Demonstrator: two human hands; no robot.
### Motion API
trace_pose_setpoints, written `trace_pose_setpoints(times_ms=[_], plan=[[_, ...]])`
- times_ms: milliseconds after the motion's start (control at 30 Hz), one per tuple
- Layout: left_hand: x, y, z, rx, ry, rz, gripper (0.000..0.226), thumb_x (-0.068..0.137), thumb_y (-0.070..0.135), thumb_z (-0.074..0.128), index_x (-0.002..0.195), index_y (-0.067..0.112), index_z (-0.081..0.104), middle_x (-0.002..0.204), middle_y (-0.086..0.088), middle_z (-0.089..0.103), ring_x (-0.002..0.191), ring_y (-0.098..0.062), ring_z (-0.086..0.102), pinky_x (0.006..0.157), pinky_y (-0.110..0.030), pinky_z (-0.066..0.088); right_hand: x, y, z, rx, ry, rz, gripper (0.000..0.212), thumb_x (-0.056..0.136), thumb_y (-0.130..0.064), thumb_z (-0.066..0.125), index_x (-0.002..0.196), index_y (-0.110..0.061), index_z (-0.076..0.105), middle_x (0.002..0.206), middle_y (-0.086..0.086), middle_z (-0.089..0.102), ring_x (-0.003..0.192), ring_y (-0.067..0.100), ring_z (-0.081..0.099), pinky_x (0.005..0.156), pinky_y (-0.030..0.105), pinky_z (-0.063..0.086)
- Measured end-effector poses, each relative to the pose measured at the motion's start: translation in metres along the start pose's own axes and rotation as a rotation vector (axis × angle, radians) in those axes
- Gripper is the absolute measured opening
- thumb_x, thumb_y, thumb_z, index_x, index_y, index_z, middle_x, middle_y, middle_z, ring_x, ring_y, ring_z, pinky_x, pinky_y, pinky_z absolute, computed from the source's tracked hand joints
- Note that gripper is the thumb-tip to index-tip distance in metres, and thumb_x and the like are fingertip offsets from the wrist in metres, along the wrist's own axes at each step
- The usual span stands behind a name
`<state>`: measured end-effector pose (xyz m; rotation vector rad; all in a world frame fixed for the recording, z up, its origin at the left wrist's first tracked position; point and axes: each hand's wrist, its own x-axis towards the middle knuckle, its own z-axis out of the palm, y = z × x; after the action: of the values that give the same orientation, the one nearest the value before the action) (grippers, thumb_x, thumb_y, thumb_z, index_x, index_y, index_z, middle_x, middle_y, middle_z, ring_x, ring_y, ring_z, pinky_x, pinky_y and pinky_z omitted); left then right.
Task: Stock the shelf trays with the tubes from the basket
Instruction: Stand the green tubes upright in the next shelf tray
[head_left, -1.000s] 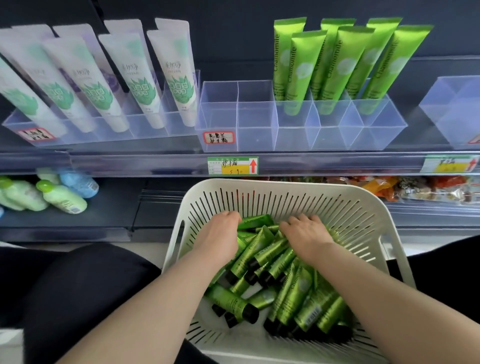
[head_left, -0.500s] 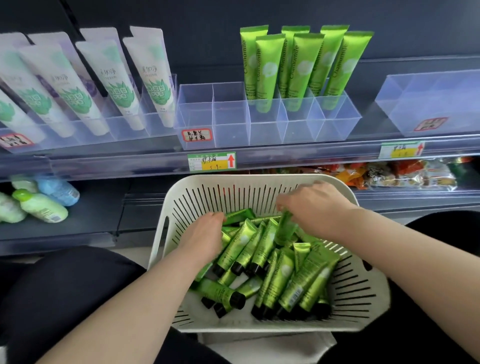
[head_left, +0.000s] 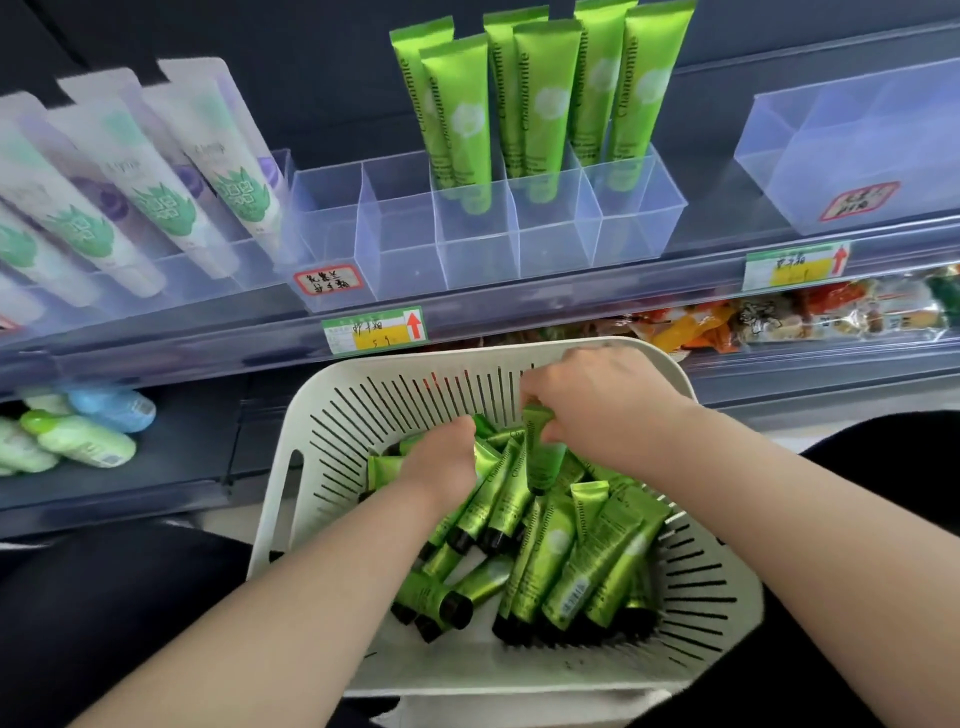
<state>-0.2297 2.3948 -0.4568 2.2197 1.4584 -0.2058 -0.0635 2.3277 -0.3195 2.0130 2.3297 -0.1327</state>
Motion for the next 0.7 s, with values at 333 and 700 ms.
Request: trace_pose_setpoints(times_ms=[333, 700], plan=[[0.016, 0.008, 0.011, 0.121, -0.028, -0.045, 0.017, 0.086, 0.004, 0.050, 0.100, 0.013, 0.055, 0.090, -0.003, 0.058, 0.081, -0.021, 0.055, 0.068, -0.038, 0.049, 0.010, 0.013, 0.000, -0.008, -0.021, -0.029, 0.026, 0.087, -0.026, 0.062, 0.113, -0.027, 0.058, 0.105, -0.001, 0.065, 0.100, 0.024, 0.061, 0.067, 0.029, 0.033], [-0.040, -0.009, -0.036, -0.091, 0.092, 0.061, 0.012, 0.094, 0.022, 0.056, 0.100, 0.032, 0.056, 0.080, 0.006, 0.064, 0.066, -0.011, 0.060, 0.060, -0.030, 0.050, 0.008, -0.003, -0.004, 0.020, 0.078, -0.061, 0.029, 0.087, -0.038, 0.063, 0.114, -0.036, 0.054, 0.101, -0.001, 0.068, 0.096, 0.024, 0.062, 0.069, 0.031, 0.033]])
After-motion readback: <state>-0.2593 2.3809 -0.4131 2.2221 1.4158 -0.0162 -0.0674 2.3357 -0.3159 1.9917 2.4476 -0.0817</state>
